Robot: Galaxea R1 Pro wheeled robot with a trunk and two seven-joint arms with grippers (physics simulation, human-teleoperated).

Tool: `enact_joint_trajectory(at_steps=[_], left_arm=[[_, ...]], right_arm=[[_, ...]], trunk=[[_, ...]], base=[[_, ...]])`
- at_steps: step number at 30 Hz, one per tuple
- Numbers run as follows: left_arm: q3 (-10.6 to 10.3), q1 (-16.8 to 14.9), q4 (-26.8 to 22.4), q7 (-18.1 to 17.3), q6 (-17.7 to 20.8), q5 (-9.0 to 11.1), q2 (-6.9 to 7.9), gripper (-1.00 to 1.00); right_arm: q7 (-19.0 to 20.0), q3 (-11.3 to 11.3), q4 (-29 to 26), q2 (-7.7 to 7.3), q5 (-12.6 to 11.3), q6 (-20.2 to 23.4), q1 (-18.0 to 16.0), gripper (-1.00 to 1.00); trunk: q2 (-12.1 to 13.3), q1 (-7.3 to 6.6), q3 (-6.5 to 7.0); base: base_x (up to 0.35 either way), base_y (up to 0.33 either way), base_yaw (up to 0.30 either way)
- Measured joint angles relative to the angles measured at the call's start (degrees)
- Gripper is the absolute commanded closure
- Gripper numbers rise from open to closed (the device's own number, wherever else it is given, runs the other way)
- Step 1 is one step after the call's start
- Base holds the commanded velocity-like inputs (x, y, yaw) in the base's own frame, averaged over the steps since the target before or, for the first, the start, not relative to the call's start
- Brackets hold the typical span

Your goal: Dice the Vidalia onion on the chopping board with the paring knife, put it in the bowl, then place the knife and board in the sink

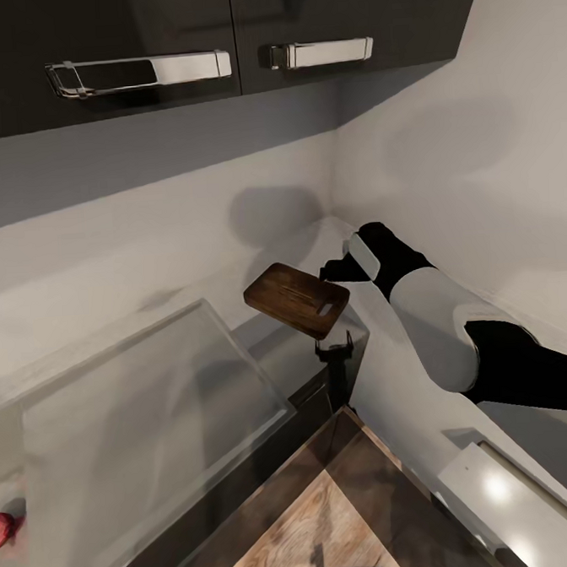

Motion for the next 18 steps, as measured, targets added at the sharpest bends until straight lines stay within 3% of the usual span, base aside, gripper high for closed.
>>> enact_joint_trajectory(at_steps=[13,18], left_arm=[[0.0,0.0,0.0,0.0,0.0,0.0,-0.03,-1.0],[0.0,0.0,0.0,0.0,0.0,0.1,-0.03,-1.0]], right_arm=[[-0.2,0.0,-0.1,-0.89,0.3,-0.1,0.0,-1.0],[-2.1,0.0,-0.1,-1.68,0.5,-0.6,0.0,-1.0]], trunk=[[0.0,0.0,-0.26],[0.0,0.0,-0.26]], base=[[0.0,0.0,0.0],[0.0,0.0,0.0]])
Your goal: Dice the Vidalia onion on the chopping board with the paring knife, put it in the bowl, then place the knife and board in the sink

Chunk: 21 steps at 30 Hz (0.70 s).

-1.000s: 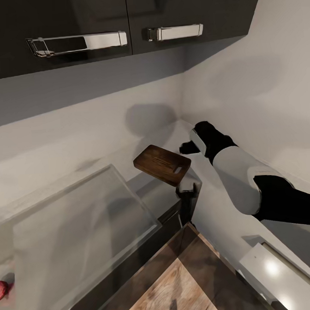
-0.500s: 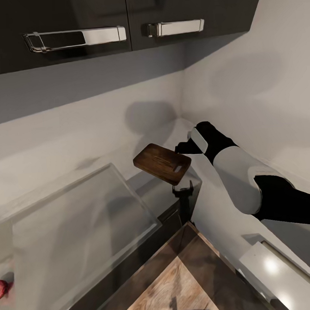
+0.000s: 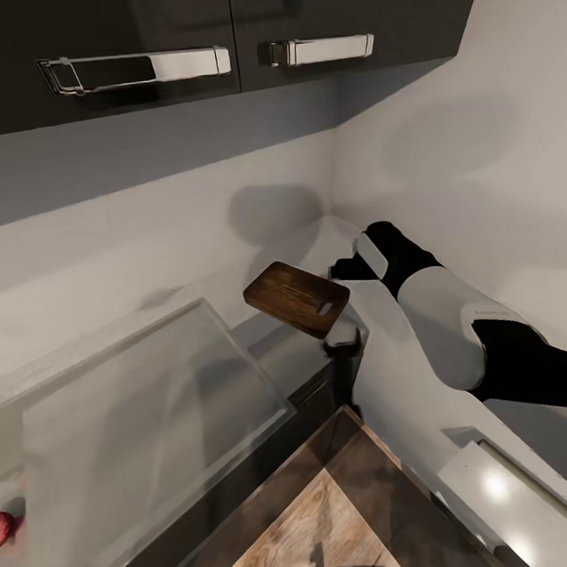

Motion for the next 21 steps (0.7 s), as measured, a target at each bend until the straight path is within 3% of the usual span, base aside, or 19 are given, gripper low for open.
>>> enact_joint_trajectory(at_steps=[6,21], left_arm=[[0.0,0.0,0.0,0.0,0.0,0.2,-0.05,-1.0],[0.1,0.0,0.0,0.0,0.0,0.3,-0.09,-1.0]], right_arm=[[-0.6,0.0,0.3,-0.83,0.0,-0.3,0.0,-1.0],[-0.6,0.2,2.4,-0.73,-0.2,-3.1,0.0,-1.0]], trunk=[[0.0,0.0,0.0],[0.0,0.0,-0.66]], base=[[0.0,0.0,0.0],[0.0,0.0,0.0]])
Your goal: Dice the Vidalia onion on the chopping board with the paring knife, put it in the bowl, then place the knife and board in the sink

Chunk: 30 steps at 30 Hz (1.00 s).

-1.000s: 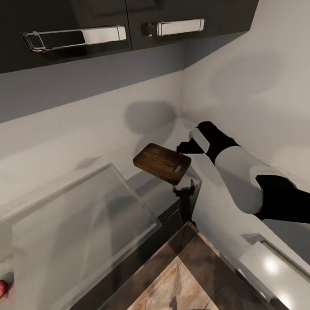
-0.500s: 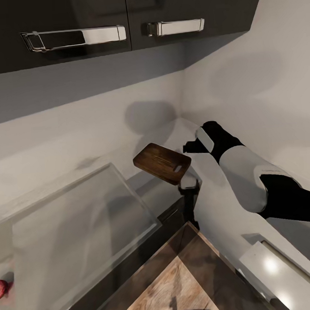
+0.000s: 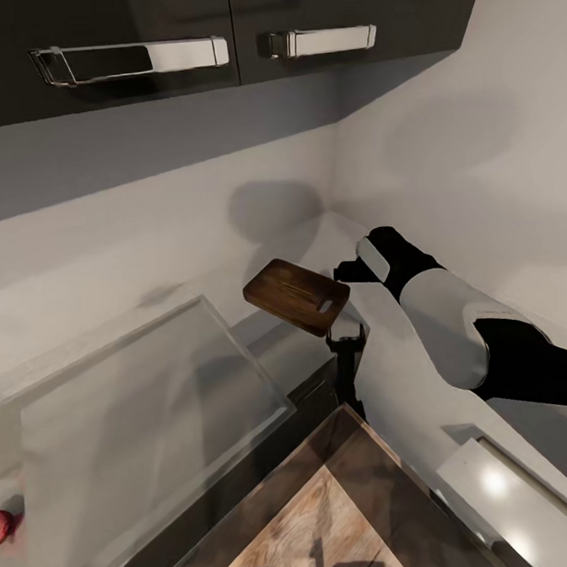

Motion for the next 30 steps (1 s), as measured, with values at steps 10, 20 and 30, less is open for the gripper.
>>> enact_joint_trajectory(at_steps=[10,20,30], left_arm=[[0.0,0.0,0.0,0.0,0.0,0.0,0.0,-1.0],[0.0,0.0,0.0,0.0,0.0,0.0,0.03,-1.0],[0.0,0.0,0.0,0.0,0.0,0.0,0.0,-1.0]], right_arm=[[0.0,0.0,0.0,0.0,0.0,0.0,0.0,-1.0],[0.0,0.0,0.0,0.04,0.0,0.0,0.0,-1.0],[0.0,0.0,0.2,0.09,0.0,0.0,0.0,-1.0]], trunk=[[0.0,0.0,-0.74],[0.0,0.0,-1.52],[0.0,0.0,-2.35]], base=[[0.0,0.0,0.0],[0.0,0.0,0.0],[0.0,0.0,0.0]])
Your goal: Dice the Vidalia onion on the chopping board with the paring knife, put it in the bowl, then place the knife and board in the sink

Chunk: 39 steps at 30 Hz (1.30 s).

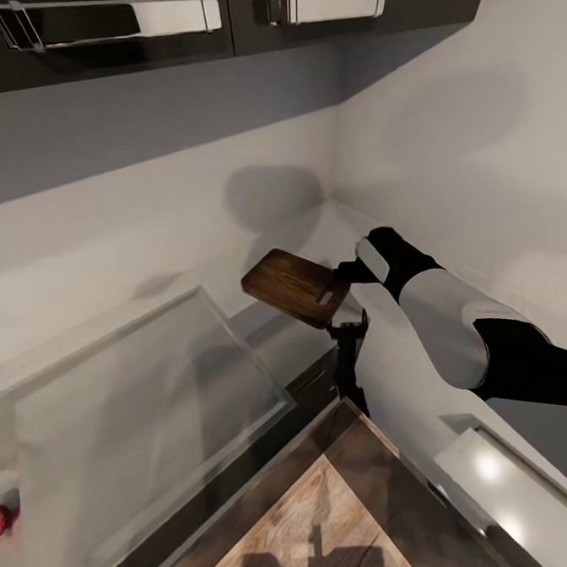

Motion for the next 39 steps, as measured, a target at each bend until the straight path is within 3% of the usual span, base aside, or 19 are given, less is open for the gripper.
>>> enact_joint_trajectory(at_steps=[32,39], left_arm=[[-0.1,0.0,0.4,0.0,0.0,-0.1,-0.08,-1.0],[-0.1,0.0,0.5,0.0,0.0,-0.1,-0.09,-1.0]], right_arm=[[0.0,-0.1,0.6,-0.03,-0.1,0.0,0.0,-1.0],[0.0,-0.1,0.6,-0.16,-0.1,0.0,0.0,-1.0]], trunk=[[0.0,0.0,-2.63],[0.0,0.0,-3.04]], base=[[0.0,0.0,0.055],[0.0,0.0,-0.072]])
